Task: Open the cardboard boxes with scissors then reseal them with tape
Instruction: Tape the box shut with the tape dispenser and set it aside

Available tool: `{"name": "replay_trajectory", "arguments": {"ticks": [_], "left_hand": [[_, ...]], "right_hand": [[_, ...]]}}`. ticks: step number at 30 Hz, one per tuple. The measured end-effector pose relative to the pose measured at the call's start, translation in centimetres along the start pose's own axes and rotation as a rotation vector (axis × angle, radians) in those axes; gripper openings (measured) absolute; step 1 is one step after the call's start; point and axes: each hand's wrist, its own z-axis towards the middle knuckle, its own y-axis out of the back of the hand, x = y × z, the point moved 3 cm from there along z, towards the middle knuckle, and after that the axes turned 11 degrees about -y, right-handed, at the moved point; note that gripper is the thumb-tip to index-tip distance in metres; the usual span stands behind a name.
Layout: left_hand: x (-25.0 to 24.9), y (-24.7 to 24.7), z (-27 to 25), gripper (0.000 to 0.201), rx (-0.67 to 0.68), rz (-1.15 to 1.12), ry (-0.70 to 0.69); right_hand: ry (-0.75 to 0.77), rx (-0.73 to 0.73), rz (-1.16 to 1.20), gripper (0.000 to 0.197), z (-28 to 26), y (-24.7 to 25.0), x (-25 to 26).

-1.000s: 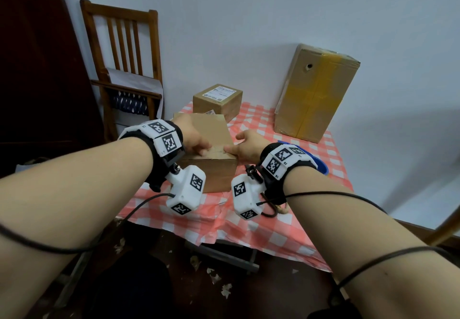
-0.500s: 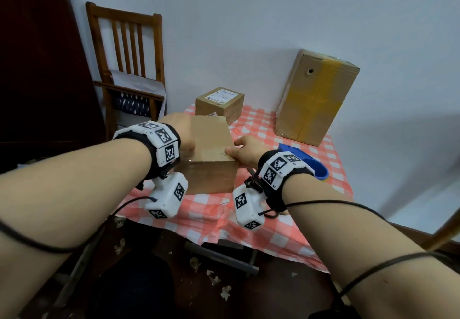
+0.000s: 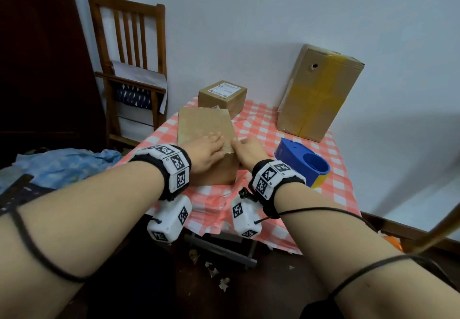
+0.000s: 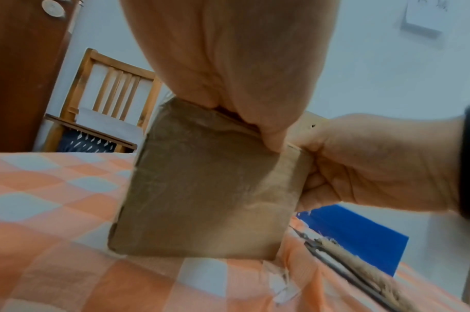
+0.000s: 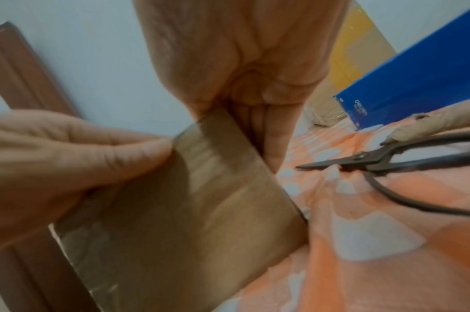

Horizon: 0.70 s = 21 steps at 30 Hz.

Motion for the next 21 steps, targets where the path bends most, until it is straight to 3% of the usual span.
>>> {"name": "replay_trajectory", "arguments": {"ticks": [3, 6, 14, 18, 21], "left_hand": [[0.2, 0.9, 0.1, 0.053, -0.057, -0.08, 0.003], [0.2, 0.9, 0.3, 0.049, -0.035, -0.14, -0.011], [0.3, 0.9, 0.1, 0.046, 0.024, -0.063, -0.038], [0.7, 1.1, 0.1, 0.042, -0.032, -0.006, -0.062], [0.7, 1.1, -0.2, 0.044, -0.051, 0.019, -0.099]], "right_hand": [[-0.017, -0.017, 0.009, 0.042, 0.0, 0.2, 0.2], [0.031, -0.04, -0.142, 0.053, -0.1, 0.2, 0.5], [0.068, -0.049, -0.198, 0.039, -0.8, 0.9, 1.1], [0.307, -0.133, -0.319, 0.045, -2.8, 1.3, 2.3], [0.412, -0.053, -0.475, 0.046, -3.1, 1.5, 1.6]]}}
